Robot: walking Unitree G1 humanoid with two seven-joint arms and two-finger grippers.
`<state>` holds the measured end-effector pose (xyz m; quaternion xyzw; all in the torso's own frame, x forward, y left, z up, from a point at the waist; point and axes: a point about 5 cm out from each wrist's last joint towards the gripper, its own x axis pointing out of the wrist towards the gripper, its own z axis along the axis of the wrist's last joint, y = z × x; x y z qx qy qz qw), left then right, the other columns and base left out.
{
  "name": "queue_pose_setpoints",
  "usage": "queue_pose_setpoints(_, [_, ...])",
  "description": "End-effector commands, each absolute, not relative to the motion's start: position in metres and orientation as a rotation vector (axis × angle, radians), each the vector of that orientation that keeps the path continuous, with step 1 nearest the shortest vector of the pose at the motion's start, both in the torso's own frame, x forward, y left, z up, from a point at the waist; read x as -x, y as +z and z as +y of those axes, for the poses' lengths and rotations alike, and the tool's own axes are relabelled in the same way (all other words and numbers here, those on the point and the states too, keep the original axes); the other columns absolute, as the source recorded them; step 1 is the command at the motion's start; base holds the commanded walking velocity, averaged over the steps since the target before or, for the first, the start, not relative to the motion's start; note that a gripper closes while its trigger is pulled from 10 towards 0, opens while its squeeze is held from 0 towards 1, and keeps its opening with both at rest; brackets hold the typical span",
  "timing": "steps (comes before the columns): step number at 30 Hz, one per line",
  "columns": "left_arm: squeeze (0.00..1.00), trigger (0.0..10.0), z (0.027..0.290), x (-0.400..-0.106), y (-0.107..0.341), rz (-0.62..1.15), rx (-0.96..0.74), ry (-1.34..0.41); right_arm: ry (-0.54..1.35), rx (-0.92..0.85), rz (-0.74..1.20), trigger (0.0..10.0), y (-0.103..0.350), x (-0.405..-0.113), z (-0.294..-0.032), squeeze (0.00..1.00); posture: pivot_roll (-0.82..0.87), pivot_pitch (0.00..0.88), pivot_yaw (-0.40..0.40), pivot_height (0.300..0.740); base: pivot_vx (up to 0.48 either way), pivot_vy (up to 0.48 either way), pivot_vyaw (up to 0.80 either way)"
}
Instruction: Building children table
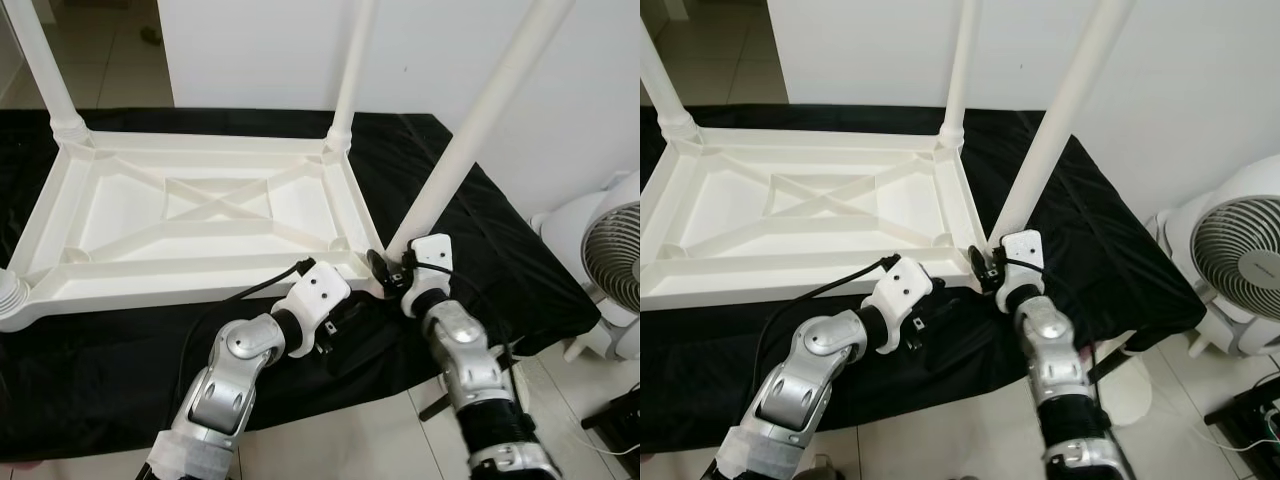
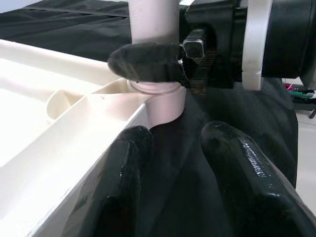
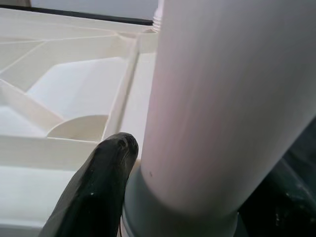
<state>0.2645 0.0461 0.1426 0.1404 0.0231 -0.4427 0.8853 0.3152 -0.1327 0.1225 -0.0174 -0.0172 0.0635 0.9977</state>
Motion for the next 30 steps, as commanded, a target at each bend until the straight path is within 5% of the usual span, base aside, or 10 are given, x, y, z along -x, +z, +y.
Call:
queue_pose_setpoints(1, [0.0,10.0,0.045,-0.266,0.141,0.047,-0.284,-0.841,-0.08,-0.004,0.025,10.0,0.112,-0.306,-0.151,0.0,0.07,0.061,-0.098,0.74,0.0,0.0,0.0])
queue_pose_setpoints(11, [0.0,10.0,0.044,-0.266,0.141,0.047,-0.282,-0.843,-0.016,-0.011,0.03,10.0,0.115,-0.297,-0.136,0.0,0.06,0.057,-0.103,0.74,0.0,0.0,0.0])
queue_pose_setpoints(12, [0.0,10.0,0.044,-0.266,0.141,0.046,-0.282,-0.841,-0.023,-0.007,0.034,10.0,0.115,-0.297,-0.137,1.0,0.06,0.057,-0.103,0.74,0.0,0.0,0.0])
queue_pose_setpoints(24, [0.0,10.0,0.044,-0.267,0.142,0.042,-0.276,-0.826,0.228,-0.046,-0.015,10.0,0.132,-0.308,-0.147,1.0,0.07,0.046,-0.118,0.74,0.0,0.0,0.0])
queue_pose_setpoints(25, [0.0,10.0,0.044,-0.267,0.142,0.042,-0.278,-0.826,0.306,-0.005,-0.016,10.0,0.132,-0.309,-0.151,0.0,0.07,0.044,-0.116,0.74,0.0,0.0,0.0])
queue_pose_setpoints(30, [0.0,10.0,0.045,-0.267,0.141,0.044,-0.286,-0.829,0.489,0.08,0.001,10.0,0.131,-0.309,-0.16,0.0,0.07,0.042,-0.107,0.74,0.0,0.0,0.0])
